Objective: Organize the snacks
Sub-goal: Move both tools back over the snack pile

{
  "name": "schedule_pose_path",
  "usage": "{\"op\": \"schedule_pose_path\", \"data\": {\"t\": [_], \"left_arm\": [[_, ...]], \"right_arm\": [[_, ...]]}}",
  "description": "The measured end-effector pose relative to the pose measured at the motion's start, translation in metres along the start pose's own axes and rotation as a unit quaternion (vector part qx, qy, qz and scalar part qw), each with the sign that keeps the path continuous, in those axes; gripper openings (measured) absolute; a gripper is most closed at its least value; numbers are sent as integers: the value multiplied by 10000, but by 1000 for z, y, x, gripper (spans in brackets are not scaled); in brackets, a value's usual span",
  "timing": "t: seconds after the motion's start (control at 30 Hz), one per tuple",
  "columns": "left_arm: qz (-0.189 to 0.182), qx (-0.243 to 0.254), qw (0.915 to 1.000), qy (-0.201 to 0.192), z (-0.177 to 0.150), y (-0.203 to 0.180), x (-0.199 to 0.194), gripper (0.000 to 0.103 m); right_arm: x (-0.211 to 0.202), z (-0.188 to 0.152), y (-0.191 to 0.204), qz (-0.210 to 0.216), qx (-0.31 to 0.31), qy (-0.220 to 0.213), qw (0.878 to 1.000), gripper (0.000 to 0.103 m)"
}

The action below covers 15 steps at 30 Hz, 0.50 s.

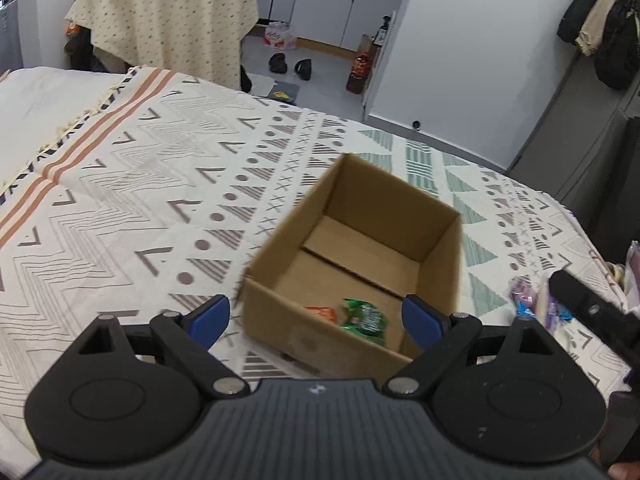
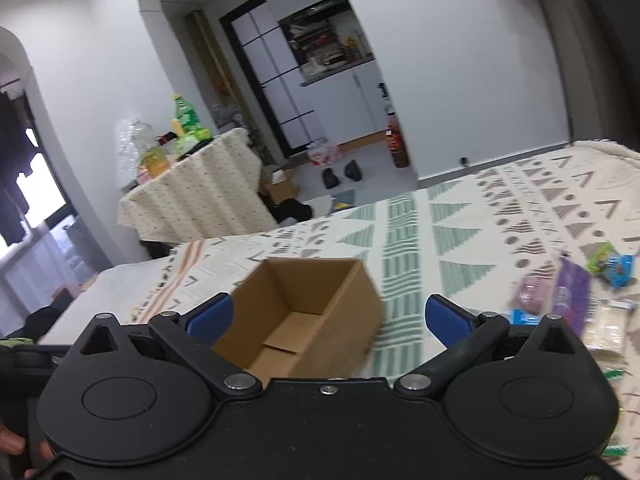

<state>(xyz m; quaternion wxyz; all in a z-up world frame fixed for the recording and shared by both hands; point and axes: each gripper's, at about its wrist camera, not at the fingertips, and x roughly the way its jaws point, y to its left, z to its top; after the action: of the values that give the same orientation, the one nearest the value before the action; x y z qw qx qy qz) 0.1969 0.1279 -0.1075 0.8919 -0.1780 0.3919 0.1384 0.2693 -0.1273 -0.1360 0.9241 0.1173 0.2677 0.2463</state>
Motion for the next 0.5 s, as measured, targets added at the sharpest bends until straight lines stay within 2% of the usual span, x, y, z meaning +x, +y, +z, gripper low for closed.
{"op": "schedule_pose_path", "data": {"t": [0.2, 0.37, 0.5], "left_arm": [[-281, -128, 9995, 26, -8, -21, 0, 92], [-416, 112, 9990, 130, -17, -47, 4, 92], [-387, 428, 9981, 202, -25, -71, 8, 92]], "right_arm": [[-15, -5, -22, -390, -83, -89, 9992, 103], [-28, -8, -40, -527, -129, -2, 9985, 103], [-41, -8, -58, -679, -72, 56, 9977, 103]]}}
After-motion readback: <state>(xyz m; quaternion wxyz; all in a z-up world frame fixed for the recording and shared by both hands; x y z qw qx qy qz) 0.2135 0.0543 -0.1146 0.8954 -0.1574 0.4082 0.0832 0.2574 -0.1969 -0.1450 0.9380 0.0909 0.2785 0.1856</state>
